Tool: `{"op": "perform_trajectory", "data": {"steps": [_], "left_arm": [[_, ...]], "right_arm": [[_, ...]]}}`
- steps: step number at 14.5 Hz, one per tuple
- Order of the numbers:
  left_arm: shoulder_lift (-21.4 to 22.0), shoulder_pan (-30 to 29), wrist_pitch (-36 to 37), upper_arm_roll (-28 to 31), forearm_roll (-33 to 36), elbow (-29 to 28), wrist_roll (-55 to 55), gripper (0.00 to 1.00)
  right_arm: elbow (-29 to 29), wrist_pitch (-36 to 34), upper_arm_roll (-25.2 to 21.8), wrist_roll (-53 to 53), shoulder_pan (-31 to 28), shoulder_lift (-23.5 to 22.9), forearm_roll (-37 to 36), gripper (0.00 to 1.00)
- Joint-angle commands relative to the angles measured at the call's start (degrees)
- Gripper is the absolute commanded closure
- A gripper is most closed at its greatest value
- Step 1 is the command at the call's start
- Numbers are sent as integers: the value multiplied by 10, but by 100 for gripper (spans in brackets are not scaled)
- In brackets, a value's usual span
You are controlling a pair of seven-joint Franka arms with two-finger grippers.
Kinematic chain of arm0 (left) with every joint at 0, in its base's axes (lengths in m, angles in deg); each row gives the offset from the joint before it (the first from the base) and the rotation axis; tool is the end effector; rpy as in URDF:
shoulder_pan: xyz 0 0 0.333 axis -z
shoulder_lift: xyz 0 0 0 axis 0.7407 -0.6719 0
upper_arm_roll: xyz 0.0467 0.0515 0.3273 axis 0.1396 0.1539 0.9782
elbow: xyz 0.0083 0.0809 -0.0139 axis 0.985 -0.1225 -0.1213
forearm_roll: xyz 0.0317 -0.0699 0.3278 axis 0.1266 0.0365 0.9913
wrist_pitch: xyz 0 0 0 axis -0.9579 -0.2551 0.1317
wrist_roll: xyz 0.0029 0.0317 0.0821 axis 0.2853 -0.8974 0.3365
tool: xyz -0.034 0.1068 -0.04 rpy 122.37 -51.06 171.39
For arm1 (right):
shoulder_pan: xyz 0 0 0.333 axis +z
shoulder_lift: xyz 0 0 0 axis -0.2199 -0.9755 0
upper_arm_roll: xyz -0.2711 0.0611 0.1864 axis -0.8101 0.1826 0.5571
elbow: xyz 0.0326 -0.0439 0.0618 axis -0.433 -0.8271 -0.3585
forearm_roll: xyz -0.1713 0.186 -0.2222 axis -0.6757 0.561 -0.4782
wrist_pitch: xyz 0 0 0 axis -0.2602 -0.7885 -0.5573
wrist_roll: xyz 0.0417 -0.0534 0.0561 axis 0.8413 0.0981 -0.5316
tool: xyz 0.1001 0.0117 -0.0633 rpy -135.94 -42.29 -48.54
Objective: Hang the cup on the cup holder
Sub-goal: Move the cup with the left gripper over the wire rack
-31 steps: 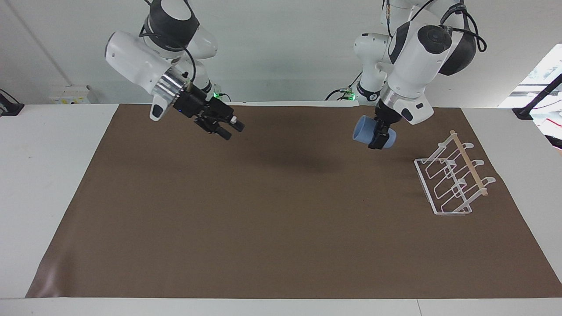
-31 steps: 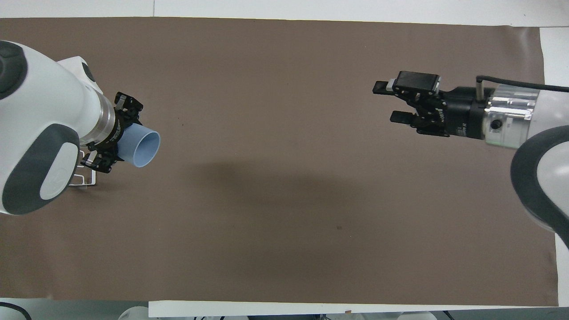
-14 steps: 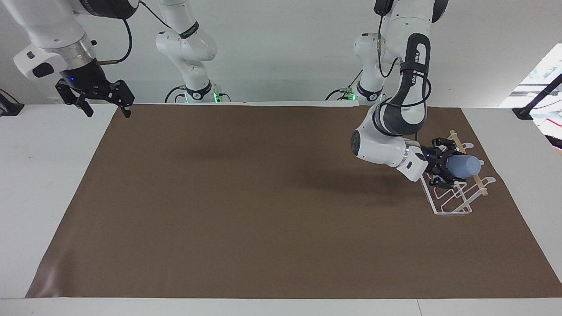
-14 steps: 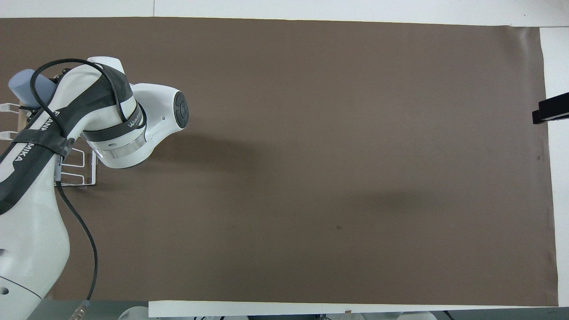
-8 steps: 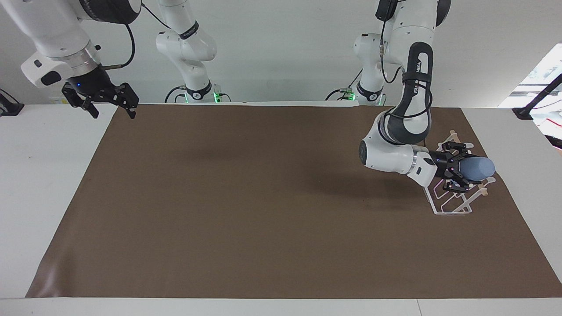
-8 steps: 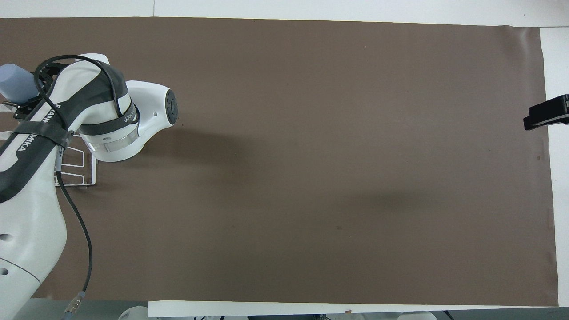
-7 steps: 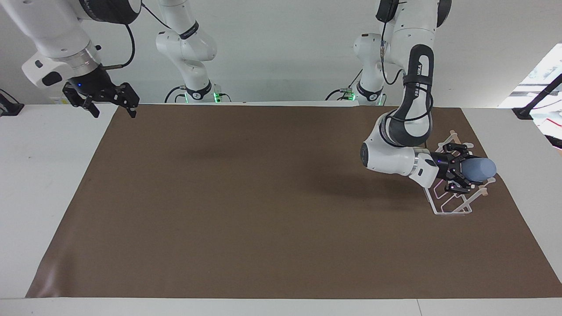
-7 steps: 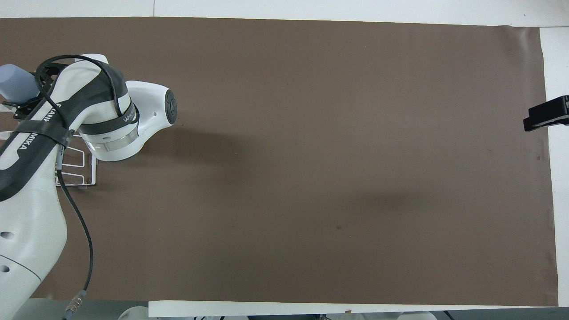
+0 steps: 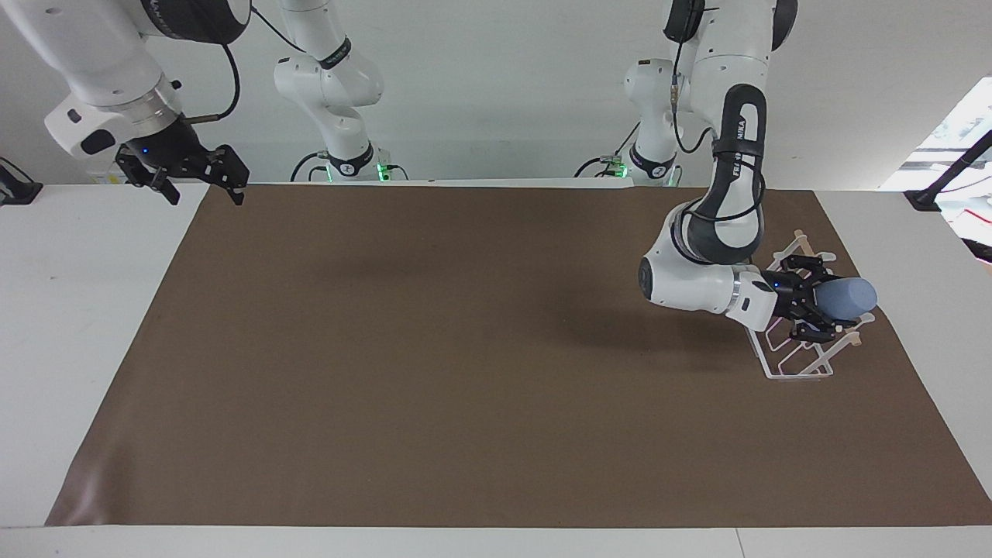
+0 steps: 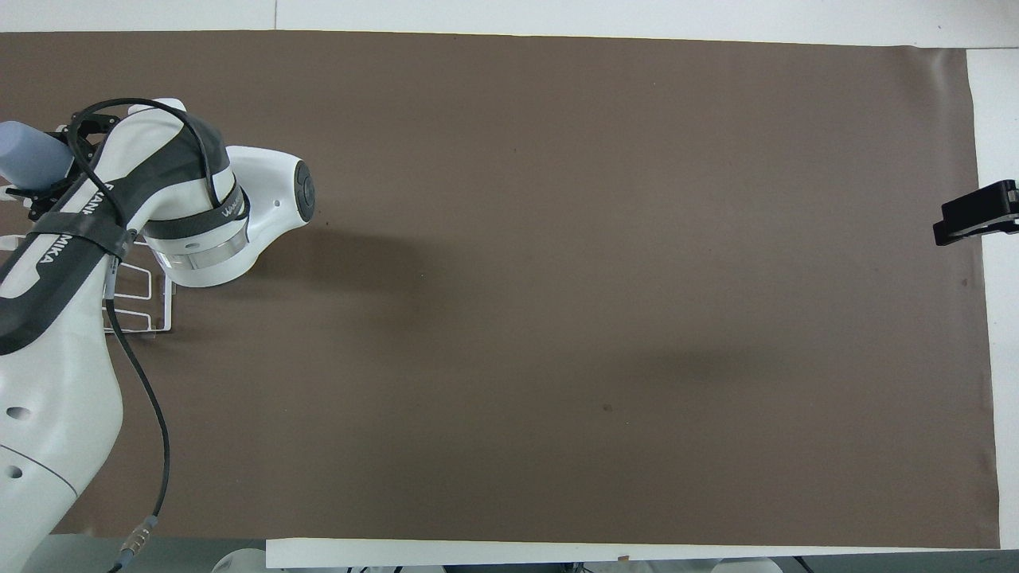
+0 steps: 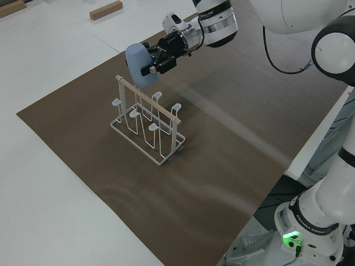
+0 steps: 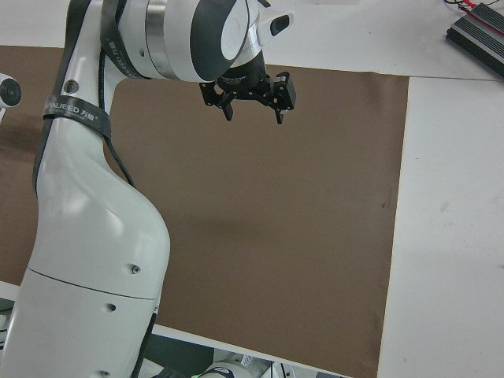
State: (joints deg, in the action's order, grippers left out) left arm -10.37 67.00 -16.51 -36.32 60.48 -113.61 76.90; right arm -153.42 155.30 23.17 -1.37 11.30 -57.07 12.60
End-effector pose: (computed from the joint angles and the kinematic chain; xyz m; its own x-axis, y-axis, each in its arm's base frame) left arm 0.5698 -0.0742 0.4043 0.1916 0.0307 0.9810 0.9577 -0.2245 -0.1800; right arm 0.4815 -0.0381 0.6382 0.9929 0.0151 -0.1179 0.0197 -0.9991 0.0374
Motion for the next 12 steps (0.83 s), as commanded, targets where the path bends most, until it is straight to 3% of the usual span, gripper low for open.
{"op": "perform_trajectory", "data": {"steps": [1,9,10,11,12], "left_arm": [[-21,-3,15,-5,8,6,38,100],[-36,-17,-10,-9,-9,-3,97,97],[-36,-18,-16,-9,-9,-4,98,82],[-37,-22,-25,-9,-12,-1,97,51],[-38,-23,-29,-8,-19,3,92,6]], "right_arm": [[-5,-8,-5,-3,4,7,-11,0],[-5,-17,-5,-2,11,11,-11,0],[-5,-17,-4,-2,11,12,-11,0],[-5,-18,-3,-2,11,13,-11,0],[-7,-18,-3,-4,11,14,-11,0]]}}
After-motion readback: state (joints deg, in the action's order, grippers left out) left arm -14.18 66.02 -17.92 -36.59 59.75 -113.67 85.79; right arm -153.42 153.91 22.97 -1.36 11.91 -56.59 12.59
